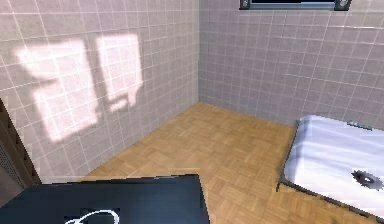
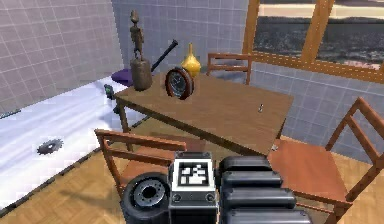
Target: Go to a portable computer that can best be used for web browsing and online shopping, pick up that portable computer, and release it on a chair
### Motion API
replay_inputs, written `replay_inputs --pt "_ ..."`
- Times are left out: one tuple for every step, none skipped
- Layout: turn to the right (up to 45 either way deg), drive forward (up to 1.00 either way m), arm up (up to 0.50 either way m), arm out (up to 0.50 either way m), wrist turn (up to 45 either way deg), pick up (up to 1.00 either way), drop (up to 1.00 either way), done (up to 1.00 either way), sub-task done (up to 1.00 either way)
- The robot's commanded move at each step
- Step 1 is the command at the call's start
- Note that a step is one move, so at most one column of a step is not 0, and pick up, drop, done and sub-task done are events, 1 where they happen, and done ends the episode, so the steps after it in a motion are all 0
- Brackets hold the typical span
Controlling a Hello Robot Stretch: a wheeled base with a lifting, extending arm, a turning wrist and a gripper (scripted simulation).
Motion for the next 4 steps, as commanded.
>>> replay_inputs --pt "0.0 0.0 0.0 0.48 0.0 0.0 0.0 0.0 0.0" --pt "0.0 0.0 0.0 0.0 45.0 0.0 0.0 0.0 0.0" --pt "0.0 0.0 0.0 0.0 45.0 0.0 0.0 0.0 0.0" --pt "0.0 0.0 0.0 0.0 9.0 0.0 0.0 0.0 0.0"
